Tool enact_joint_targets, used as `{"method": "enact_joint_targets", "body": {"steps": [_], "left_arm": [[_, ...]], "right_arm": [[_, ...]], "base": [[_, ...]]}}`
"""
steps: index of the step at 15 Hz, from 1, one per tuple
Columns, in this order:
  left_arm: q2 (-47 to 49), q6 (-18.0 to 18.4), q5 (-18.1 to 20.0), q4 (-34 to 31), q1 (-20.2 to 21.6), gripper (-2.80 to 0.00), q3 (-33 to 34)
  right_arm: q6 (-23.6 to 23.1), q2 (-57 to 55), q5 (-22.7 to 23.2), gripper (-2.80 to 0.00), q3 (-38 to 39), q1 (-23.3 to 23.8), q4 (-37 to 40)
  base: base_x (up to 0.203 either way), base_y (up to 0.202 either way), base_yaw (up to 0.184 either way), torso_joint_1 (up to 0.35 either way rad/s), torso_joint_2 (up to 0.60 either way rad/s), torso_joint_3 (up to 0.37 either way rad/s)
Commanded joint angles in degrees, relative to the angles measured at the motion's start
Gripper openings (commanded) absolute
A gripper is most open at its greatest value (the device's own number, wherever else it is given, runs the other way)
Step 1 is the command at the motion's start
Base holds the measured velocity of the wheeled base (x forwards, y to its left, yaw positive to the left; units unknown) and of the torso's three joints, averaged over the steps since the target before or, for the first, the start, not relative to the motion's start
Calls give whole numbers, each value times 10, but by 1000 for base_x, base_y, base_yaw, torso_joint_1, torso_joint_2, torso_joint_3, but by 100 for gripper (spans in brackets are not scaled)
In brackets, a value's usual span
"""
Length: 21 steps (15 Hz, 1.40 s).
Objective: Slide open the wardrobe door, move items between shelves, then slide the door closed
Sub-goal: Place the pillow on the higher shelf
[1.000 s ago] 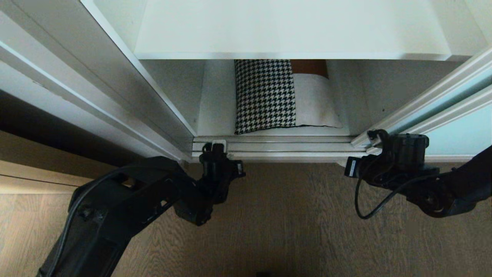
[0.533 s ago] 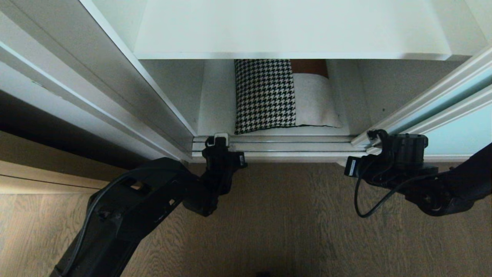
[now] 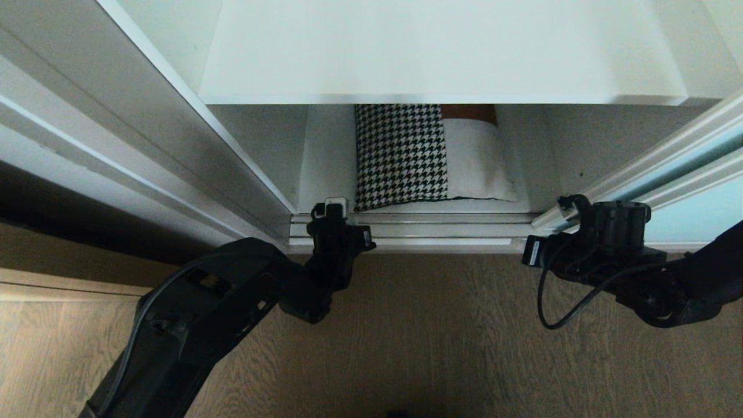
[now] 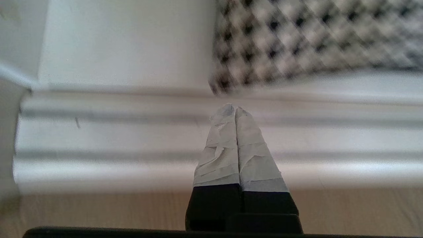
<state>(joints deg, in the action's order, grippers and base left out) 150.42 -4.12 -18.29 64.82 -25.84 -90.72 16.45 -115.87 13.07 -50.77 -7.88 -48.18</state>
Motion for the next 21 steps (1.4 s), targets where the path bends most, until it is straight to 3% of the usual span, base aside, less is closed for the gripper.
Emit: {"method": "enact_joint_targets", "body": {"steps": [1, 6, 7, 8, 11, 14, 15, 19, 21], "left_arm": [[3, 0, -2, 6, 0, -280, 3], [0, 29, -14, 22, -10, -280, 27], [-6, 63, -28, 55, -15, -280, 46], [-12, 73, -42, 66, -21, -280, 50], [-9, 76, -85, 61, -27, -280, -17], [-6, 68, -93, 13, -20, -280, -43], [2, 68, -93, 5, -17, 0, -47], [12, 43, -50, -24, 9, 0, -75], [3, 7, -34, -66, 13, 0, -76]], "right_arm": [[1, 2, 1, -280, 0, 0, -3], [0, 0, 3, -280, 4, 0, -3], [0, -1, 3, -280, 5, 0, -3], [0, -2, 4, -280, 5, 0, -3], [-1, 10, 3, -280, 7, -1, 13], [-4, 24, 3, -280, 7, -2, 34], [-4, 23, 3, -280, 8, -2, 35], [-4, 27, 3, -280, 26, -2, 31], [-4, 30, 3, -280, 29, -2, 32]], "base": [[202, 0, 1, 2, -1, 6], [61, 0, 1, 2, 0, 2], [0, 0, 0, 0, 0, 0], [0, 0, 0, 0, 0, 0], [0, 0, 0, 0, 0, 0], [0, 0, 0, 0, 0, 0], [0, 0, 0, 0, 0, 0], [0, 0, 0, 0, 0, 0], [0, 0, 0, 0, 0, 0]]}}
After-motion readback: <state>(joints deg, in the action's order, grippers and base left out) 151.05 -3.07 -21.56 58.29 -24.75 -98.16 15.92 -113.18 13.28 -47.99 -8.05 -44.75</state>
